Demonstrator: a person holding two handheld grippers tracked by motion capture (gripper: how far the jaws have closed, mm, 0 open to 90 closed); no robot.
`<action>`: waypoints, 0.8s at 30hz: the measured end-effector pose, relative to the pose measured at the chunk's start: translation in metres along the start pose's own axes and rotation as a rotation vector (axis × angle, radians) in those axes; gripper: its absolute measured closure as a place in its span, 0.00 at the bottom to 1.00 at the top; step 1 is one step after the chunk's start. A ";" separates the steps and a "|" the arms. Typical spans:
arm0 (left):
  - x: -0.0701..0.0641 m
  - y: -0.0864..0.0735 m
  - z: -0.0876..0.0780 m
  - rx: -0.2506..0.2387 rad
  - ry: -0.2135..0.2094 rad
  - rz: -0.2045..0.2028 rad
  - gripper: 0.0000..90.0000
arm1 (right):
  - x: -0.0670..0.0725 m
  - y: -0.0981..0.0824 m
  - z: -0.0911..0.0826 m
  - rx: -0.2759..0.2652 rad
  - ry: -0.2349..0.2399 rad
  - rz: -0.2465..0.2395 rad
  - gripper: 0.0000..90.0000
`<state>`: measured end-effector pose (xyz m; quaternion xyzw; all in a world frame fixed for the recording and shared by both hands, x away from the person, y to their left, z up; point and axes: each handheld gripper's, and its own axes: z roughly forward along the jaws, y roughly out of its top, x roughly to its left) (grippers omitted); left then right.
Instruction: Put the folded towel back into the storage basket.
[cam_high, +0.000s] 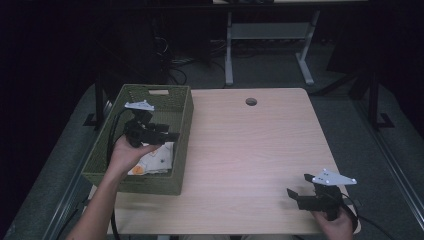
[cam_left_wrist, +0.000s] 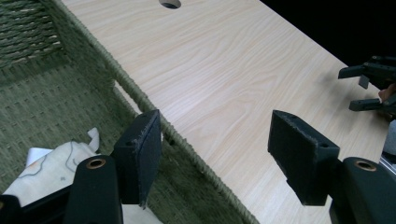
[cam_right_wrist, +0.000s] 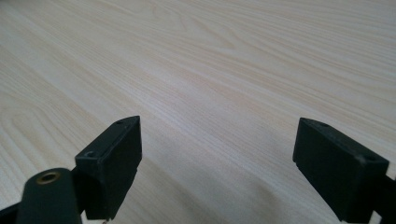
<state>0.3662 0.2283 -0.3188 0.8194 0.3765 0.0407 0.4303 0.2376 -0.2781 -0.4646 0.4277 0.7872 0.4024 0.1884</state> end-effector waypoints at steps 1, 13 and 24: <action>-0.001 0.000 0.001 -0.002 -0.002 0.003 0.39 | 0.000 0.000 0.000 0.000 0.000 0.000 0.17; -0.021 0.005 0.012 -0.006 -0.032 0.040 0.38 | 0.000 0.000 0.000 0.003 0.002 -0.006 0.17; -0.046 0.012 0.028 0.008 -0.073 0.087 0.38 | 0.001 0.000 0.000 0.003 0.004 -0.012 0.17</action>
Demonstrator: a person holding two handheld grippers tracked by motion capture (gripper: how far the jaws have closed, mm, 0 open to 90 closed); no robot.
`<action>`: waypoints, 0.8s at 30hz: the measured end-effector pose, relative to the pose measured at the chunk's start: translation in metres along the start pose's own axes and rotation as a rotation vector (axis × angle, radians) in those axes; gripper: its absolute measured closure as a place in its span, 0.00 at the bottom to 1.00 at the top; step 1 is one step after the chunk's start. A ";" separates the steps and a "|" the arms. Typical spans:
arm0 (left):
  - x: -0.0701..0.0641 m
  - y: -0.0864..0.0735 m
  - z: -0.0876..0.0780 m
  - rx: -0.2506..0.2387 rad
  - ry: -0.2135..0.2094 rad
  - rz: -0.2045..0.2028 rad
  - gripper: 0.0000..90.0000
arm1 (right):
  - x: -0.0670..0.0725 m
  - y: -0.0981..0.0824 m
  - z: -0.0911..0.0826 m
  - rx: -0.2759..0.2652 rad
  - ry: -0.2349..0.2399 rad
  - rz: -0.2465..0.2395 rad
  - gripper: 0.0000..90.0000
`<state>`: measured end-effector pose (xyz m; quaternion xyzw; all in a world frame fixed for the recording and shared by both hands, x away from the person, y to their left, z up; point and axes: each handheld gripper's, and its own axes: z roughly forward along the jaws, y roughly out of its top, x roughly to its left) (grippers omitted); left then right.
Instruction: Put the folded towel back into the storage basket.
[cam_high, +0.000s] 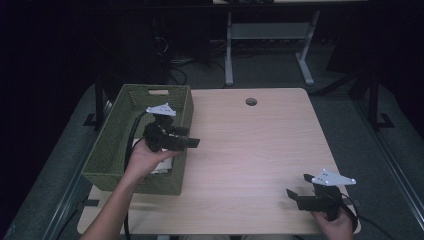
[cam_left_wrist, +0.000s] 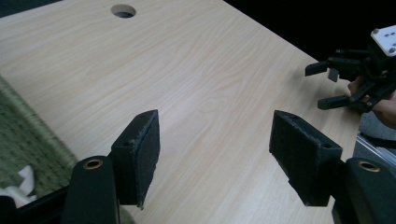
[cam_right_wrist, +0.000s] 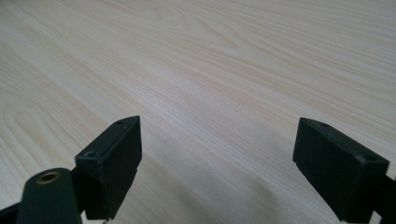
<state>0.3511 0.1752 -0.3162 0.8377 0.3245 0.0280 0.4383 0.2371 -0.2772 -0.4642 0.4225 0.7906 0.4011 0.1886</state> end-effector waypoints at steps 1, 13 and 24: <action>-0.002 0.000 0.002 0.003 -0.003 0.004 0.38 | 0.000 0.000 0.000 0.000 0.001 0.003 0.17; -0.020 0.003 0.017 0.010 -0.047 0.030 0.36 | 0.001 0.001 -0.001 -0.007 0.008 0.005 0.16; -0.034 0.005 0.030 0.009 -0.077 0.041 0.34 | 0.001 0.002 0.000 -0.004 0.012 -0.001 0.16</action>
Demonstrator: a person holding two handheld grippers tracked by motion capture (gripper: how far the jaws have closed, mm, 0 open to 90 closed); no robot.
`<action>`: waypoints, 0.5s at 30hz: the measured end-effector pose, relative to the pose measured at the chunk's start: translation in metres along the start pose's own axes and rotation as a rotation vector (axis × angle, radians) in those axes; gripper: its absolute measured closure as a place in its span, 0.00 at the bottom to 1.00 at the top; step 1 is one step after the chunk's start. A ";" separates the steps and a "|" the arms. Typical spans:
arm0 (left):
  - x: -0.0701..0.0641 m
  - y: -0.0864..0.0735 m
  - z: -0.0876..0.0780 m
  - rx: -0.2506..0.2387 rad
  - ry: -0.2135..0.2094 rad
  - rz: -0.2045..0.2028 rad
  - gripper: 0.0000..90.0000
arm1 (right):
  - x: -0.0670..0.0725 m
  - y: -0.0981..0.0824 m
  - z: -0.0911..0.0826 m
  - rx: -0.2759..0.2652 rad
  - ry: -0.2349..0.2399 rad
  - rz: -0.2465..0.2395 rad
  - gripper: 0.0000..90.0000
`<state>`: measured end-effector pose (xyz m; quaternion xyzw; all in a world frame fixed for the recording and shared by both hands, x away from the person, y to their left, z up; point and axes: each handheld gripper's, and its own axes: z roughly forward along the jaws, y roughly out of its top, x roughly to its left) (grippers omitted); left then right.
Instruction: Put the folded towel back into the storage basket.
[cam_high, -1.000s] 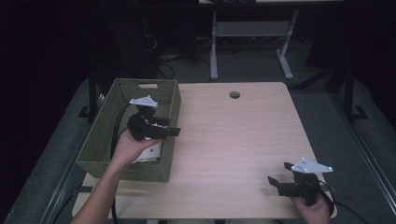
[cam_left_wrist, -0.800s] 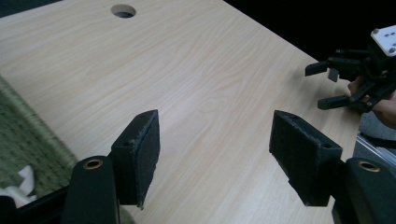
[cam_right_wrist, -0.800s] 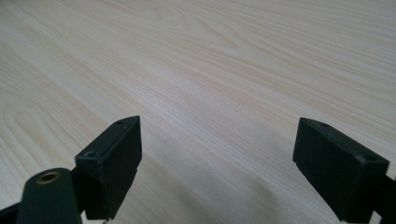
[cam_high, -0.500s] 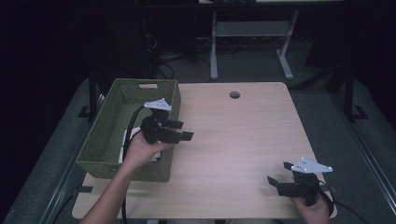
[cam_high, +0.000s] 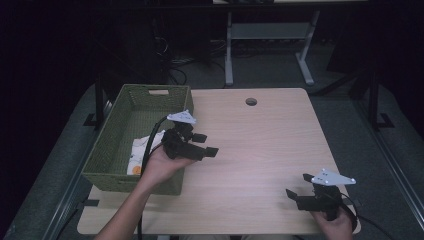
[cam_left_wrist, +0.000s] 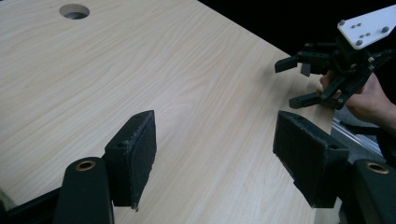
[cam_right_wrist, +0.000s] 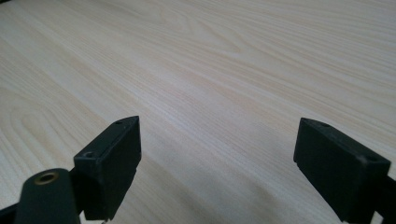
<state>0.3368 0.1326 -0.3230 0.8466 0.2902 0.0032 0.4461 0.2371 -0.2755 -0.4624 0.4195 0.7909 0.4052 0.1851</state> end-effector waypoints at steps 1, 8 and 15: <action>0.000 0.000 0.001 -0.001 -0.001 -0.002 0.34 | 0.000 0.000 0.000 -0.002 0.000 -0.003 0.16; -0.005 0.000 0.009 -0.002 -0.003 -0.007 0.31 | -0.001 0.000 0.000 -0.004 0.001 0.004 0.16; -0.011 -0.002 0.020 0.002 -0.022 -0.006 0.30 | -0.001 0.000 0.000 -0.004 0.000 0.000 0.16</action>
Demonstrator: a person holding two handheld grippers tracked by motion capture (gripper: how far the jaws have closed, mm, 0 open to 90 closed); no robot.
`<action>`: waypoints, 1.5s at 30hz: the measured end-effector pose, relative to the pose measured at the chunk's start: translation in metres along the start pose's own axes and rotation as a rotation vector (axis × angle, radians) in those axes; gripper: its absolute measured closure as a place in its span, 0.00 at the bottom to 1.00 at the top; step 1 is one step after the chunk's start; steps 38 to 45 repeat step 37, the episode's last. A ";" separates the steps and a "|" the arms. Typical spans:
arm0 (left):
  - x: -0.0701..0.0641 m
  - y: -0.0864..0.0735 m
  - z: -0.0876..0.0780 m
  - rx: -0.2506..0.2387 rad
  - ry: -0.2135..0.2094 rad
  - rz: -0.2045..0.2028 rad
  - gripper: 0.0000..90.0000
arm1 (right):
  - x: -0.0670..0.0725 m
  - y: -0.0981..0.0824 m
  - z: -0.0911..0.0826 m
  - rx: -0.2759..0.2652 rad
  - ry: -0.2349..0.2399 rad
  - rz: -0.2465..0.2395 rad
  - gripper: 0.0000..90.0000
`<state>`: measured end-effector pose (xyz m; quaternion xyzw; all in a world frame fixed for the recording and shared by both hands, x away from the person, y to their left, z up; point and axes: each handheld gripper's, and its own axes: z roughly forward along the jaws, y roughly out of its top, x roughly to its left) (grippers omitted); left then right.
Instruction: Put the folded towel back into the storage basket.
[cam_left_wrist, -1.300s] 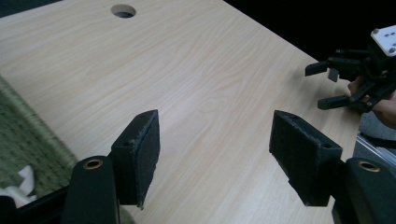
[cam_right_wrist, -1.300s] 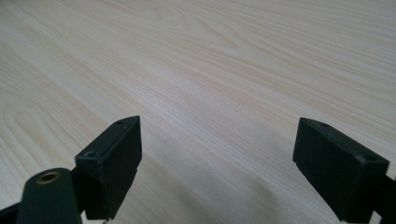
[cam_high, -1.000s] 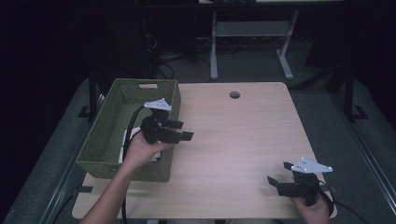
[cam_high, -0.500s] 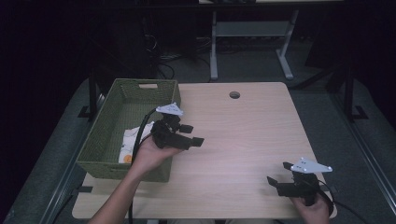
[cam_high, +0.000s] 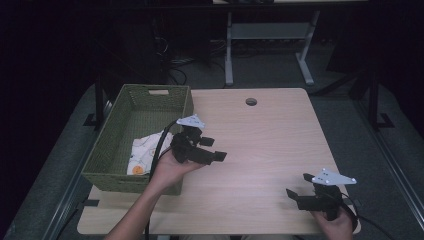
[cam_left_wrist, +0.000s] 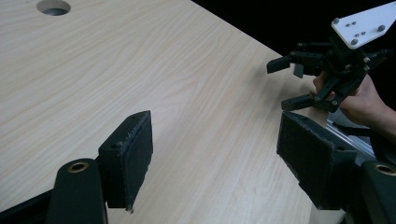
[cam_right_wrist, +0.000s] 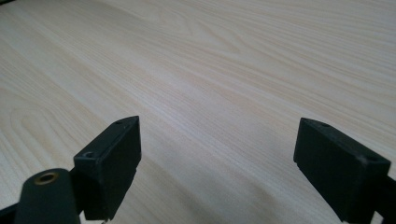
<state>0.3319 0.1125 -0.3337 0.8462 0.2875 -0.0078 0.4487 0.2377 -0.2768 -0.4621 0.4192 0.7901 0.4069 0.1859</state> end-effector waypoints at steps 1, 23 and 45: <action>-0.001 0.000 0.002 0.001 0.000 0.001 0.30 | 0.000 0.000 0.000 -0.002 0.000 -0.001 0.16; -0.019 -0.008 0.032 -0.011 -0.025 -0.002 0.30 | 0.000 0.000 -0.002 -0.005 0.000 -0.002 0.16; -0.033 -0.017 0.049 -0.016 -0.038 -0.002 0.29 | 0.000 -0.001 -0.004 -0.010 -0.003 -0.002 0.16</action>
